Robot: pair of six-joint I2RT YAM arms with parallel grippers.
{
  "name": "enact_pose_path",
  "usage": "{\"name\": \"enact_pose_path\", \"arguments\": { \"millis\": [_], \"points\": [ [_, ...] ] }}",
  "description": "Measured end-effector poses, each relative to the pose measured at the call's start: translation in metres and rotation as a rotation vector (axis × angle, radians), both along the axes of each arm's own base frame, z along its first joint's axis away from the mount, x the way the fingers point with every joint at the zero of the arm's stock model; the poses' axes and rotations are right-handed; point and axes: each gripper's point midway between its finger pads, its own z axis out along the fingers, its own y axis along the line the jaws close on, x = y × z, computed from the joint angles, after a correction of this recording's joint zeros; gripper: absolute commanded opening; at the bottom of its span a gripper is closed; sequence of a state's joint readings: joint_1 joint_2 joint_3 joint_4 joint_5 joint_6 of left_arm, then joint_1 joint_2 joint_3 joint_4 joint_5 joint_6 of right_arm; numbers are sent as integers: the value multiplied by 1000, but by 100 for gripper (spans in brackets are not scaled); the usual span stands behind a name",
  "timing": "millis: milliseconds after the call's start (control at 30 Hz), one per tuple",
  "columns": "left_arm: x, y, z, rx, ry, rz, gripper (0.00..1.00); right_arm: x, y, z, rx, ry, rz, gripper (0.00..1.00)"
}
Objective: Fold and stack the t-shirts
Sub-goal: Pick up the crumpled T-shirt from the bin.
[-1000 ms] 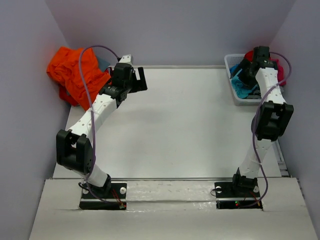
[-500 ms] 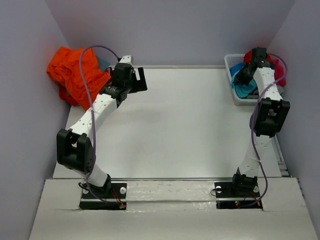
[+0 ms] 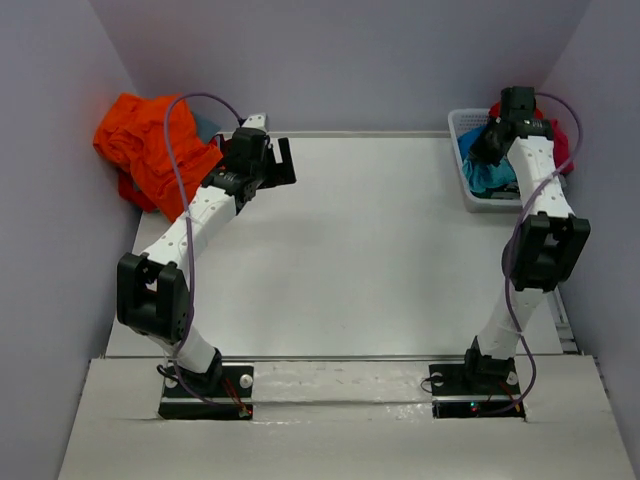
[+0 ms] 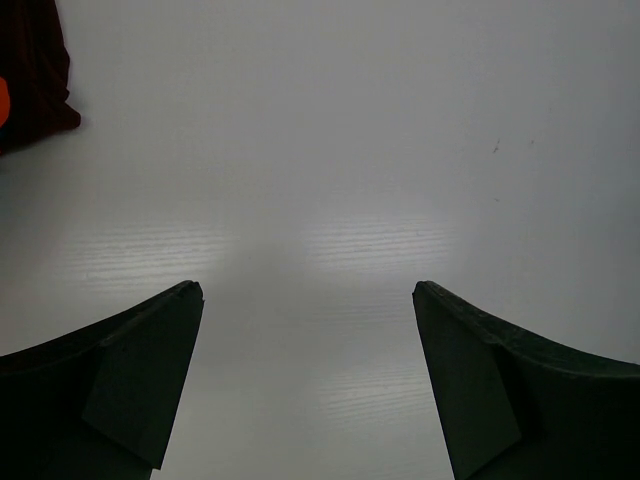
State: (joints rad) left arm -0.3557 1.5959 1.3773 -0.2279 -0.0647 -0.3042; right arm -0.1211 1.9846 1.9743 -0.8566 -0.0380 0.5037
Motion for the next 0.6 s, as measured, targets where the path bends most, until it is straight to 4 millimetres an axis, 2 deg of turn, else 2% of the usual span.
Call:
{"name": "enact_pose_path", "arguments": {
  "millis": [133,233,367,467,567,600],
  "points": [
    [-1,-2,0,-10,3,-8,99,-20,18,45,-48,-73,48,7],
    [-1,-4,1,-18,3,-13,99,-49,55,98,-68,-169,144,7],
    [-1,-5,1,-21,0,-17,99,-85,94,161,-67,-291,262,7],
    [-4,-4,2,-19,-6,-15,99,-111,107,200,-57,-391,318,7],
    [-10,1,6,1,-18,0,99,-138,115,228,-42,-472,371,7],
    [-13,0,10,4,-26,0,99,-152,118,238,-35,-504,393,7]
  ]
}}
